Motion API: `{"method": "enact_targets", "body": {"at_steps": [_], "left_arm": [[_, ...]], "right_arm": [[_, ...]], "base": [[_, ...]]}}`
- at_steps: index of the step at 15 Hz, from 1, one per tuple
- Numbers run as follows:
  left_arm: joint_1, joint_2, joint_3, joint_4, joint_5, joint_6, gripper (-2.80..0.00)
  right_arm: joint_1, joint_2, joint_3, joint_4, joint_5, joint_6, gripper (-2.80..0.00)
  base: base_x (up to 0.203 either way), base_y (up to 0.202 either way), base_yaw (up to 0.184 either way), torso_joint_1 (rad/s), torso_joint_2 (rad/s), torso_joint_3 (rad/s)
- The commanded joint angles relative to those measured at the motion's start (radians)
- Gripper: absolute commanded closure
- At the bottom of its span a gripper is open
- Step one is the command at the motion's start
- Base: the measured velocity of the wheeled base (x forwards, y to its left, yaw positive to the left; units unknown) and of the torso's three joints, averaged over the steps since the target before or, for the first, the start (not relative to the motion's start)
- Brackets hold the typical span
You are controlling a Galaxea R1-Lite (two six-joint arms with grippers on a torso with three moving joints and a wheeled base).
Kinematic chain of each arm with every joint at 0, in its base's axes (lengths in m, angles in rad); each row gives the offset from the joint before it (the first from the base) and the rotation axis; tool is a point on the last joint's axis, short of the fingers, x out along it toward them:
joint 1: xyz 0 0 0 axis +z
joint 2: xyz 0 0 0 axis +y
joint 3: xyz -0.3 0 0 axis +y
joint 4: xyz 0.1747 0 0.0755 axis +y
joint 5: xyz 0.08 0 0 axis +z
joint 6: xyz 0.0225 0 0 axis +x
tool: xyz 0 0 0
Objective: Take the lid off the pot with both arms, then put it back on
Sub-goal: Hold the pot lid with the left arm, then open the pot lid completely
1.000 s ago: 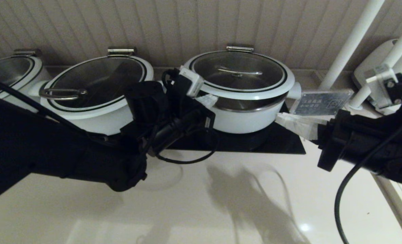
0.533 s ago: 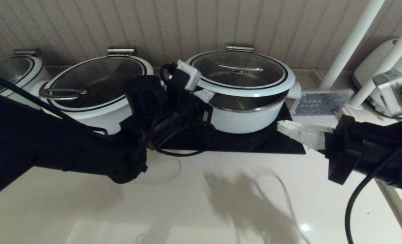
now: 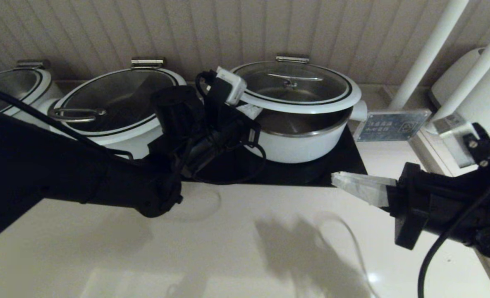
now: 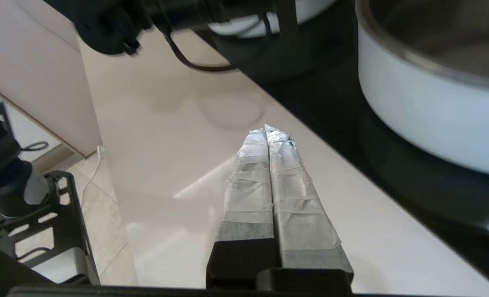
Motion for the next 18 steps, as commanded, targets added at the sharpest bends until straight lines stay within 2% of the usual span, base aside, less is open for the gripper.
{"method": "enact_targets", "body": {"at_steps": [1, 6, 11, 14, 18], "left_arm": [[0.0, -0.001, -0.001, -0.007, -0.001, 0.001, 0.0], [0.007, -0.004, -0.006, -0.007, -0.001, 0.001, 0.0], [0.015, -0.006, -0.004, -0.008, -0.001, 0.001, 0.0], [0.015, -0.003, -0.005, -0.008, -0.001, 0.001, 0.0], [0.015, -0.003, -0.005, -0.008, -0.001, 0.001, 0.0]], "right_arm": [[-0.005, 0.051, -0.007, -0.008, 0.002, 0.0, 0.0], [-0.077, 0.192, -0.086, -0.109, -0.007, -0.002, 0.0], [-0.136, 0.313, -0.141, -0.243, -0.083, -0.004, 0.0], [-0.139, 0.355, -0.178, -0.272, -0.105, 0.0, 0.0], [-0.176, 0.431, -0.3, -0.292, -0.107, -0.001, 0.0]], "base": [[0.0, 0.0, 0.0, 0.0, 0.0, 0.0], [0.0, 0.0, 0.0, 0.0, 0.0, 0.0], [0.0, 0.0, 0.0, 0.0, 0.0, 0.0], [0.0, 0.0, 0.0, 0.0, 0.0, 0.0], [0.0, 0.0, 0.0, 0.0, 0.0, 0.0]]}}
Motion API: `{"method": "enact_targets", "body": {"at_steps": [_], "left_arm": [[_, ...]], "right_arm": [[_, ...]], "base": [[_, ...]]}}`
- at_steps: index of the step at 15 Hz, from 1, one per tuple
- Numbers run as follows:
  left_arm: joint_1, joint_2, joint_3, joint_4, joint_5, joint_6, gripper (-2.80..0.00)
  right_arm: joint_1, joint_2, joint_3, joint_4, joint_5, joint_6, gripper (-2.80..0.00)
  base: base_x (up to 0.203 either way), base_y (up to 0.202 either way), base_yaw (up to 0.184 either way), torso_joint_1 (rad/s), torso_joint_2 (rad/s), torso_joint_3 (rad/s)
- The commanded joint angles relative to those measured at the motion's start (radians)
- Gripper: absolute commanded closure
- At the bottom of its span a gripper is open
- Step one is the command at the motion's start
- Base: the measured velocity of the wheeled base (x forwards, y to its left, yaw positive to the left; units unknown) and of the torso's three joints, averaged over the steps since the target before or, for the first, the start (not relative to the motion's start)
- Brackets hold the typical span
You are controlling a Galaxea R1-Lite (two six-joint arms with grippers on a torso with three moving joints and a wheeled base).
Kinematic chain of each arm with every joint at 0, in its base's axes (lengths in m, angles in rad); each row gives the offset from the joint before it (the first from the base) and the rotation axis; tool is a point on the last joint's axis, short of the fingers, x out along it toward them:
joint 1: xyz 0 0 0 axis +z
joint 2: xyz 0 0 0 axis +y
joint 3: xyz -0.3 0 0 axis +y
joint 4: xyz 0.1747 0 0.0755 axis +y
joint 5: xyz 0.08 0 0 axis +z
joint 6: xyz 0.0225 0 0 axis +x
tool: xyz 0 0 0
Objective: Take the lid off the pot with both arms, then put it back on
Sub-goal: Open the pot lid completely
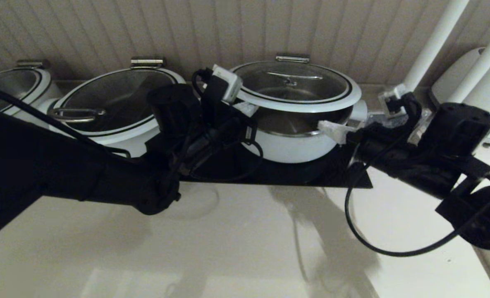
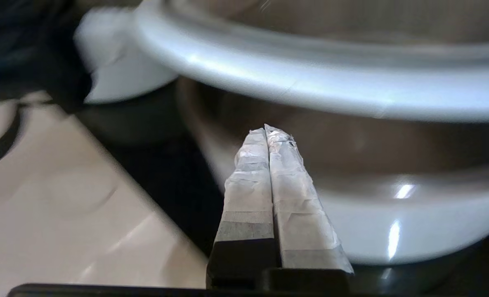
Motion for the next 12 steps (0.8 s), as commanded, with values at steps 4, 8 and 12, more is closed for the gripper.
{"method": "enact_targets", "body": {"at_steps": [4, 8, 12], "left_arm": [[0.005, 0.001, 0.0, -0.006, -0.001, 0.001, 0.0], [0.005, 0.004, 0.002, -0.008, -0.001, 0.001, 0.0], [0.006, 0.004, 0.005, -0.008, -0.001, 0.001, 0.0]], "right_arm": [[-0.027, 0.104, -0.062, -0.056, -0.037, -0.001, 0.0], [-0.045, 0.152, -0.146, -0.057, -0.06, -0.002, 0.0], [-0.058, 0.182, -0.26, -0.057, -0.067, -0.011, 0.0]], "base": [[0.0, 0.0, 0.0, 0.0, 0.0, 0.0], [0.0, 0.0, 0.0, 0.0, 0.0, 0.0], [0.0, 0.0, 0.0, 0.0, 0.0, 0.0]]}}
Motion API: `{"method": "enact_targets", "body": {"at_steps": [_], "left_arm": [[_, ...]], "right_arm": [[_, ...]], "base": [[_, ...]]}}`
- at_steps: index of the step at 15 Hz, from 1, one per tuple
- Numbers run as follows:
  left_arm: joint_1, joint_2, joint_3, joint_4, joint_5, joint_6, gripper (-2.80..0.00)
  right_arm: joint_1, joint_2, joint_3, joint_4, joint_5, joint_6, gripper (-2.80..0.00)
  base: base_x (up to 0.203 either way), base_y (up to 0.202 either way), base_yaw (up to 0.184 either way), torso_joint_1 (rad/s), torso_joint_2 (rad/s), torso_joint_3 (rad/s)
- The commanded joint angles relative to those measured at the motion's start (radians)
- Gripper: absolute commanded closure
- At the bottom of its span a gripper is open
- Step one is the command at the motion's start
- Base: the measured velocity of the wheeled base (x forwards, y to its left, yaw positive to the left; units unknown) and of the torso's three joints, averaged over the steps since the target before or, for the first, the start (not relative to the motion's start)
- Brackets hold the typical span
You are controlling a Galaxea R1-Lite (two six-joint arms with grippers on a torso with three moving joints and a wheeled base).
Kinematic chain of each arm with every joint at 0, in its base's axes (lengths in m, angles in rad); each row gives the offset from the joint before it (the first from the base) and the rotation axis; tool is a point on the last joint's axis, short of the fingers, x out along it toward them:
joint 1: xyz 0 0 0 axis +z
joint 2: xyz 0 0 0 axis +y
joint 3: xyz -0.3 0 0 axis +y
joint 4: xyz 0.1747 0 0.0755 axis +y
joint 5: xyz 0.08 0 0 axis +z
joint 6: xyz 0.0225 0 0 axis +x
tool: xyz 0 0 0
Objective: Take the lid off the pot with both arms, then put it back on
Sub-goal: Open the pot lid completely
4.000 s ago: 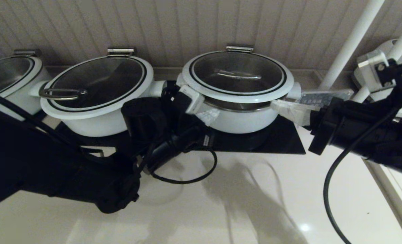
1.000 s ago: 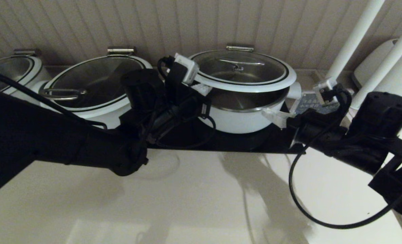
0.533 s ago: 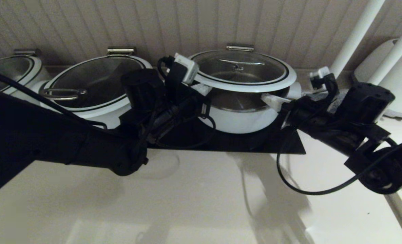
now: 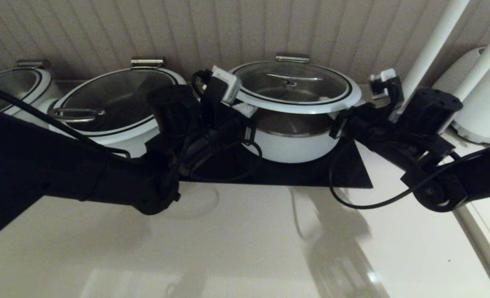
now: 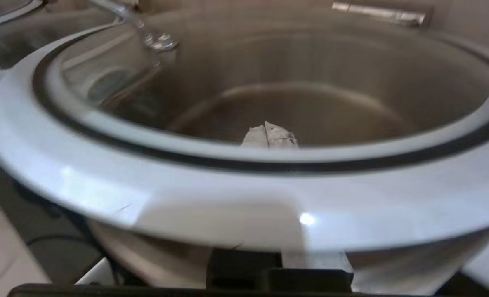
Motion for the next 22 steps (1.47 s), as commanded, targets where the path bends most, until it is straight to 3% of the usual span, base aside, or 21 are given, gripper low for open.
{"method": "enact_targets", "body": {"at_steps": [1, 16, 19, 22], "left_arm": [[0.001, 0.003, 0.004, -0.006, -0.001, 0.001, 0.0], [0.006, -0.05, 0.103, -0.015, 0.001, 0.04, 0.0], [0.03, -0.106, 0.194, -0.015, 0.003, 0.041, 0.0], [0.077, -0.187, 0.308, -0.015, 0.046, 0.04, 0.0]], "right_arm": [[-0.002, 0.014, -0.034, -0.007, 0.002, -0.001, 0.0], [-0.003, 0.003, -0.134, 0.022, 0.002, 0.0, 0.0], [-0.003, 0.002, -0.137, 0.022, 0.002, 0.0, 0.0], [-0.003, -0.002, -0.139, 0.023, 0.002, 0.0, 0.0]], "base": [[0.0, 0.0, 0.0, 0.0, 0.0, 0.0], [0.0, 0.0, 0.0, 0.0, 0.0, 0.0], [0.0, 0.0, 0.0, 0.0, 0.0, 0.0], [0.0, 0.0, 0.0, 0.0, 0.0, 0.0]]}}
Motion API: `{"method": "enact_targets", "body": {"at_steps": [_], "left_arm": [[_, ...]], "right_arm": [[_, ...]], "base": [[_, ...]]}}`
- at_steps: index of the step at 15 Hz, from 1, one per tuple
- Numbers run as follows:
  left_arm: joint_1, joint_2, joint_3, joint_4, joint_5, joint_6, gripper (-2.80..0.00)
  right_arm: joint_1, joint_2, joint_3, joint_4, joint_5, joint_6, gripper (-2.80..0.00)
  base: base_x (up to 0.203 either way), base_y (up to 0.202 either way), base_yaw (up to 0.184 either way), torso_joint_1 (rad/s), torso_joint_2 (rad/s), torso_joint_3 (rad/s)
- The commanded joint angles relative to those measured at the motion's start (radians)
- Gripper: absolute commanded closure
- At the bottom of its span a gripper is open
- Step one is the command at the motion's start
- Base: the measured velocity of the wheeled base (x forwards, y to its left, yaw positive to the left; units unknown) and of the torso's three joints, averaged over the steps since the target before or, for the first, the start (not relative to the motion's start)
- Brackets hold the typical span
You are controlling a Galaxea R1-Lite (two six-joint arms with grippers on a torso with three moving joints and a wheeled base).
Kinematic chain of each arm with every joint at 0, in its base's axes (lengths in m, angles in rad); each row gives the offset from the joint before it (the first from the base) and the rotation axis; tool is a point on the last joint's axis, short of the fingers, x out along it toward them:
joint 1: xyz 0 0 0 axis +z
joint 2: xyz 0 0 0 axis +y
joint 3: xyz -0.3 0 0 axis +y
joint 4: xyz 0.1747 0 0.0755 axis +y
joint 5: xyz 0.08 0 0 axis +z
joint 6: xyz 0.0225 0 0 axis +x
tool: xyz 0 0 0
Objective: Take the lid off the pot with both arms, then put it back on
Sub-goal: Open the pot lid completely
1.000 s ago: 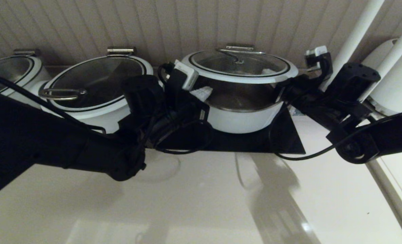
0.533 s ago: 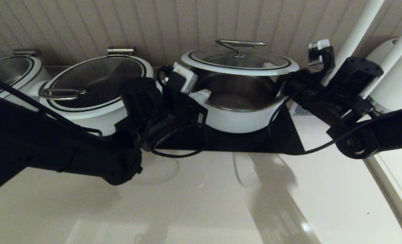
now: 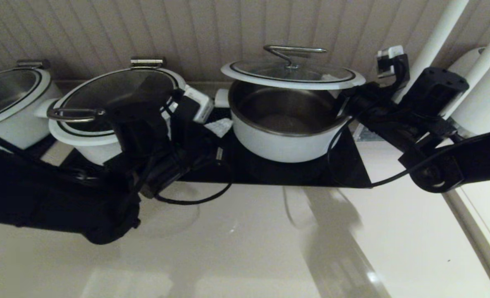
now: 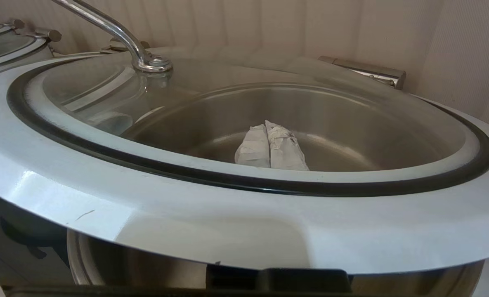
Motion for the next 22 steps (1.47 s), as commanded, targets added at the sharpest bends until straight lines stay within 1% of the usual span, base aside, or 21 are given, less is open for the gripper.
{"method": "enact_targets", "body": {"at_steps": [1, 4, 8, 10, 14, 16, 17, 20, 22], "left_arm": [[0.031, -0.075, 0.069, -0.006, 0.011, -0.001, 0.0], [0.106, -0.189, 0.218, -0.006, 0.038, -0.002, 0.0], [0.254, -0.346, 0.371, -0.006, 0.048, -0.003, 0.0], [0.309, -0.414, 0.453, -0.005, 0.049, -0.004, 0.0], [0.359, -0.575, 0.629, -0.003, 0.055, -0.006, 0.0], [0.4, -0.654, 0.701, -0.001, 0.059, -0.006, 0.0], [0.414, -0.699, 0.742, 0.001, 0.072, -0.007, 0.0], [0.423, -0.822, 0.865, 0.011, 0.123, -0.012, 0.0], [0.423, -0.918, 0.871, 0.094, 0.156, -0.021, 0.0]], "right_arm": [[0.0, -0.006, -0.001, -0.007, 0.002, 0.0, 0.0], [-0.001, -0.007, -0.004, -0.007, 0.002, 0.0, 0.0], [-0.001, -0.007, -0.02, -0.006, 0.004, 0.0, 0.0], [-0.001, -0.008, -0.024, -0.006, 0.004, 0.0, 0.0], [-0.001, -0.009, -0.028, 0.002, 0.004, 0.0, 0.0], [-0.003, -0.011, -0.028, 0.002, 0.003, 0.0, 0.0], [-0.001, -0.011, -0.029, 0.002, 0.004, 0.0, 0.0], [-0.003, -0.008, -0.052, 0.007, 0.004, 0.0, 0.0], [-0.003, -0.006, -0.054, 0.008, 0.004, 0.0, 0.0]], "base": [[0.0, 0.0, 0.0, 0.0, 0.0, 0.0], [0.0, 0.0, 0.0, 0.0, 0.0, 0.0], [0.0, 0.0, 0.0, 0.0, 0.0, 0.0], [0.0, 0.0, 0.0, 0.0, 0.0, 0.0], [0.0, 0.0, 0.0, 0.0, 0.0, 0.0], [0.0, 0.0, 0.0, 0.0, 0.0, 0.0], [0.0, 0.0, 0.0, 0.0, 0.0, 0.0], [0.0, 0.0, 0.0, 0.0, 0.0, 0.0], [0.0, 0.0, 0.0, 0.0, 0.0, 0.0]]}}
